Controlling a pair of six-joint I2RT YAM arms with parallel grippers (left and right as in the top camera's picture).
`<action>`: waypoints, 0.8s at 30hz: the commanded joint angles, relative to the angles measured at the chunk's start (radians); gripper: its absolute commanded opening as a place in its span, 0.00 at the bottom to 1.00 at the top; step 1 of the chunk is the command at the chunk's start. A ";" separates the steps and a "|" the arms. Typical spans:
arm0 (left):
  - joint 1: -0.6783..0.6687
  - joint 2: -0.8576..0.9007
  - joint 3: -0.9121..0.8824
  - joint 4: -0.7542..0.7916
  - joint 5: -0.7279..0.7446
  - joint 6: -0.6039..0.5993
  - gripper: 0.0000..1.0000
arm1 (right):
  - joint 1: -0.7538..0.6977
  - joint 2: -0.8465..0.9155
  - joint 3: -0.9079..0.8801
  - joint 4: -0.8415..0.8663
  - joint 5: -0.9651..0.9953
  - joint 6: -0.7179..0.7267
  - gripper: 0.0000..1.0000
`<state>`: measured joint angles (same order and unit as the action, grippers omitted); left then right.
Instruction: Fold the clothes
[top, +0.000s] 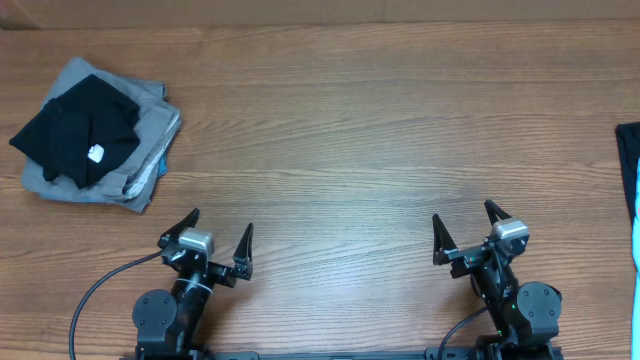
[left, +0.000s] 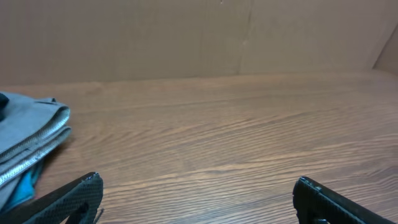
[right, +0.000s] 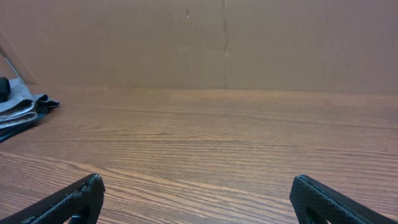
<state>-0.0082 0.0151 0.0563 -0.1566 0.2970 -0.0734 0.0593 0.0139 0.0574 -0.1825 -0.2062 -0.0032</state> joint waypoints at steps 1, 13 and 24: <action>-0.005 -0.010 -0.008 0.005 0.019 -0.047 1.00 | -0.005 -0.011 -0.002 0.005 -0.008 0.005 1.00; -0.005 -0.009 0.175 0.013 0.137 -0.218 1.00 | -0.005 -0.011 0.122 0.033 -0.208 0.281 1.00; -0.005 0.457 0.789 -0.478 0.031 -0.077 1.00 | -0.005 0.440 0.658 -0.305 -0.139 0.262 1.00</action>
<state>-0.0082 0.3164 0.7132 -0.5735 0.3561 -0.2012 0.0593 0.2871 0.5972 -0.4110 -0.3649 0.2413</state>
